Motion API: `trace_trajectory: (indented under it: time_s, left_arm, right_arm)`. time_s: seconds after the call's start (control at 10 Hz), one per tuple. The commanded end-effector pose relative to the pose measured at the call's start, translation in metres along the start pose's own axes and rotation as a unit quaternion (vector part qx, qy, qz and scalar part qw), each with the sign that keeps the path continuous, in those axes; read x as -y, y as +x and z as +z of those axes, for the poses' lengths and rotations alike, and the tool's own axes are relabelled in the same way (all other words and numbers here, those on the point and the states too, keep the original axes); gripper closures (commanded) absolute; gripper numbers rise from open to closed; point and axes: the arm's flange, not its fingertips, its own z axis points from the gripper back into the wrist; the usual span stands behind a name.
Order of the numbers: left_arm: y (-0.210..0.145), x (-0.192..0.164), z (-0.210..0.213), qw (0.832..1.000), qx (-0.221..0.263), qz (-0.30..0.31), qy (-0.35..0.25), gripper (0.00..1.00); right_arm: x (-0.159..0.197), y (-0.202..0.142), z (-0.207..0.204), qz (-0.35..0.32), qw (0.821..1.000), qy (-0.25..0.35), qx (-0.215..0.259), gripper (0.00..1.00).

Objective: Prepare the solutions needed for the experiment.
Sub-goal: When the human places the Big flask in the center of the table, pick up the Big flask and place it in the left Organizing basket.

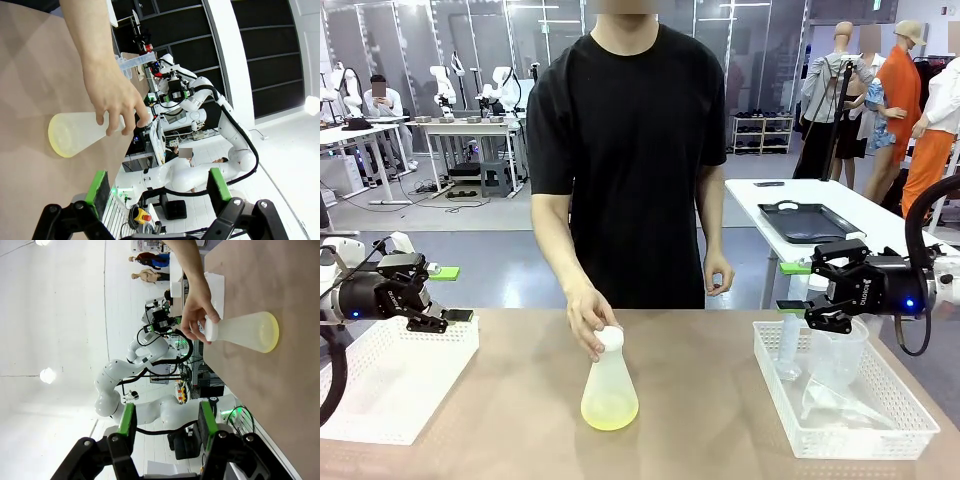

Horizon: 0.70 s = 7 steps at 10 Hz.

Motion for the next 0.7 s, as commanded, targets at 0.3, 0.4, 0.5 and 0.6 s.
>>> trace_trajectory:
  time_s: [0.3,0.4,0.5,0.6]
  left_arm:
    - [-0.0003,0.0018,0.0,1.0,-0.003,0.0,0.003,0.0]
    - [-0.0003,0.0018,0.0,1.0,-0.003,0.0,0.003,0.0]
    - [-0.0003,0.0018,0.0,1.0,-0.003,0.0,0.003,0.0]
    - [-0.0003,0.0018,0.0,1.0,-0.003,0.0,0.003,0.0]
  right_arm:
    - [0.0001,-0.0002,0.0006,0.0,1.0,0.003,0.0,0.37]
    - [0.0001,-0.0002,0.0006,0.0,1.0,0.003,0.0,0.37]
    - [0.0001,-0.0002,0.0006,0.0,1.0,0.003,0.0,0.37]
    - [0.0001,-0.0002,0.0006,0.0,1.0,0.003,0.0,0.37]
